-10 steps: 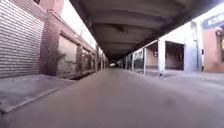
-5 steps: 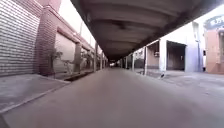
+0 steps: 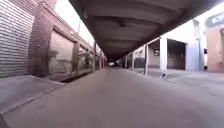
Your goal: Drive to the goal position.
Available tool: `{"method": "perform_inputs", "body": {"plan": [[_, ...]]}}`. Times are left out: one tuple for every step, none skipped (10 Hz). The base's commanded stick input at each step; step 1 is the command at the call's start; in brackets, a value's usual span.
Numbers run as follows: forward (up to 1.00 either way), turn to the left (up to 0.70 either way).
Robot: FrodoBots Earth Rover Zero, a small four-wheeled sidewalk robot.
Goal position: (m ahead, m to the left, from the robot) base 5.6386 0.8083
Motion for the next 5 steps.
{"method": "perform_inputs", "body": {"plan": [[0.70, 0.00], [0.70, 0.00], [0.70, 0.00], [0.70, 0.00], [0.70, 0.00]]}}
